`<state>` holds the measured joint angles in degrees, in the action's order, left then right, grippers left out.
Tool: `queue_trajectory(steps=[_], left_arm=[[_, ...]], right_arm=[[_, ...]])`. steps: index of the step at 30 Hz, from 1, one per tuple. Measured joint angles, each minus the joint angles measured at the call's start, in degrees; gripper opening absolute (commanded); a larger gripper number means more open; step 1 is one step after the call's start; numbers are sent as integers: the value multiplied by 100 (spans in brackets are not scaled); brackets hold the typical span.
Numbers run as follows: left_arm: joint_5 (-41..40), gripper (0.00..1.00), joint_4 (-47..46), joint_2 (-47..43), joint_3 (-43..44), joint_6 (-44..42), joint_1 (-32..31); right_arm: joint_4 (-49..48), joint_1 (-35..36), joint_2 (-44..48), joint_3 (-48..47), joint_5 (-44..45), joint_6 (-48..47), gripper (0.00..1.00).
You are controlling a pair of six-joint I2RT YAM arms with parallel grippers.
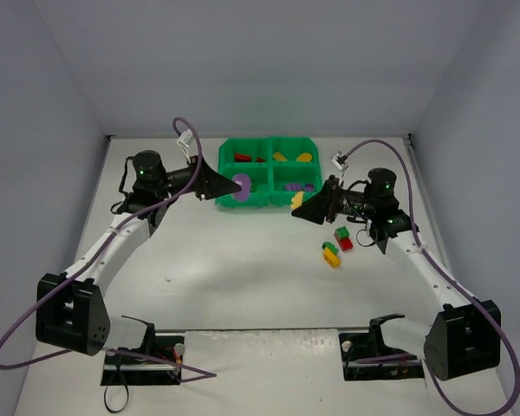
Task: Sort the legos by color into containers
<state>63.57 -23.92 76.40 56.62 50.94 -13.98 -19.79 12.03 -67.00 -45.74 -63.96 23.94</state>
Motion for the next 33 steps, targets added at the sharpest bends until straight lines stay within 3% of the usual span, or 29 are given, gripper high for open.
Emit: queue_trajectory(steps=[11,20,27,33], left_arm=[[-802,0,1768,208,822,-1187,-160],[-1652,0,3091,953,1847,-2015,-586],[-2332,0,3731,1602,2634,-2439,-949],[-3045,0,4339,2297,3504,-2848,-1416]], right_arm=[[903,0,337,289,1307,-446,0],[1381,92,435,546,2363,-562,0],[1777,588,435,605,3324,-605,0],[1814,750,433,778,3713,-553,0]])
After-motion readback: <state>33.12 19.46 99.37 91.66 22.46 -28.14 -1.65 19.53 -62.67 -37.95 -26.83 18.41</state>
